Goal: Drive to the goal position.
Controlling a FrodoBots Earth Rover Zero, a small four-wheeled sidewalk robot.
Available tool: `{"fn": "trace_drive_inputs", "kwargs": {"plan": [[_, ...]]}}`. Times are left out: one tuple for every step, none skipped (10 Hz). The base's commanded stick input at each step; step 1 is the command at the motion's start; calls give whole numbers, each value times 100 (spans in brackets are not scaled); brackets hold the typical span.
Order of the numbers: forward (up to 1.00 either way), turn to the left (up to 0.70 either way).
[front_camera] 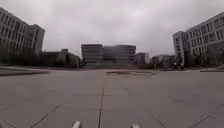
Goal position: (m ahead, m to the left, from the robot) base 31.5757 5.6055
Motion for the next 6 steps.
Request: {"fn": "trace_drive_inputs", "kwargs": {"plan": [[70, 0], [70, 0], [70, 0], [70, 0], [70, 0], [70, 0]]}}
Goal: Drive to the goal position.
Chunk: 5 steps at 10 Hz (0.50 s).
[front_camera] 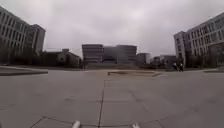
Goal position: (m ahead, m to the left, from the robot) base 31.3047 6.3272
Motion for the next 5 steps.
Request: {"fn": "trace_drive_inputs", "kwargs": {"plan": [[70, 0], [70, 0], [70, 0], [70, 0], [70, 2]]}}
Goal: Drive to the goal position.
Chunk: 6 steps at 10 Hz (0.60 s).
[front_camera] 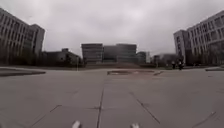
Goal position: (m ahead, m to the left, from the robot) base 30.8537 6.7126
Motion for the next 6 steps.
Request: {"fn": "trace_drive_inputs", "kwargs": {"plan": [[70, 3], [70, 3], [70, 3], [70, 3], [70, 3], [70, 2]]}}
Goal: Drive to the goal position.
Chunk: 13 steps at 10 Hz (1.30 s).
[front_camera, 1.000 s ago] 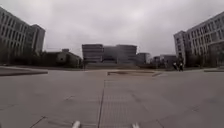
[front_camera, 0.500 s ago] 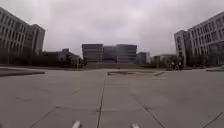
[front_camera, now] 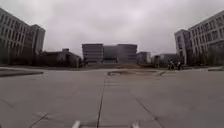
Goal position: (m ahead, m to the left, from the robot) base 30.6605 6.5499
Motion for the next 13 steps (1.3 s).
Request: {"fn": "trace_drive_inputs", "kwargs": {"plan": [[70, 2], [70, 2], [70, 2], [70, 2], [70, 20], [70, 30], [70, 15], [70, 2], [70, 1], [70, 0], [70, 0], [70, 0], [70, 0]]}}
